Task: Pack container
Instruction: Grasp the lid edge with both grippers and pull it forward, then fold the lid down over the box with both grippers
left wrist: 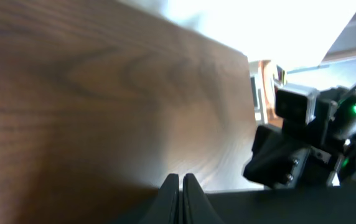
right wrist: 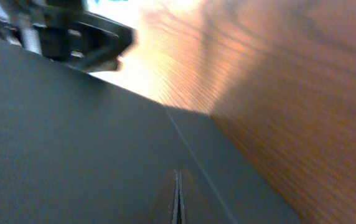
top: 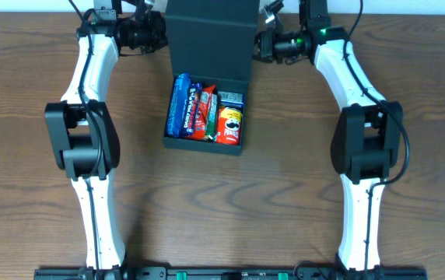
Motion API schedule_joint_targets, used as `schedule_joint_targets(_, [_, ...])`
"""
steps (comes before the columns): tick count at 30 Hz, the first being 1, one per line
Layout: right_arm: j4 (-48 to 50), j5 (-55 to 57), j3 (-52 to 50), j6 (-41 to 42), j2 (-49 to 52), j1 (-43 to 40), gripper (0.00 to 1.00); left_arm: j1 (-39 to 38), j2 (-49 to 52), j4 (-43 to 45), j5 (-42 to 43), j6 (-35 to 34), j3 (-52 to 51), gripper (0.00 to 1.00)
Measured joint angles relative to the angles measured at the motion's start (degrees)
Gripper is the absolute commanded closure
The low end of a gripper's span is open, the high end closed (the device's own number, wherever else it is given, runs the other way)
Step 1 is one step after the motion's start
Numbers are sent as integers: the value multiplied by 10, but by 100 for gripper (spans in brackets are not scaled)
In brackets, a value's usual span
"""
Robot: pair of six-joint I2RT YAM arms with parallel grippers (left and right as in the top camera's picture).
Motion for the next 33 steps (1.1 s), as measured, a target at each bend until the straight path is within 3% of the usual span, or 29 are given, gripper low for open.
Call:
schedule_joint_targets(5, [-104, 62, 1, -82, -35, 1, 98, 0, -51, -89, -9, 94, 0, 94])
schedule_joint_targets(12, [-166, 110, 5, -155, -92, 1, 98, -2, -133, -209, -71, 223, 3, 94])
schedule_joint_targets(18, [-210, 135, 7, -181, -97, 2, 99, -2, -139, -283, -116, 304, 5, 94])
schedule_joint_targets(26, [-243, 220, 7, -188, -112, 7, 98, -2, -139, -328, -164, 334, 5, 94])
schedule_joint_targets(33, [-304, 323, 7, -191, -209, 28, 98, -26, -139, -390, -217, 395, 5, 94])
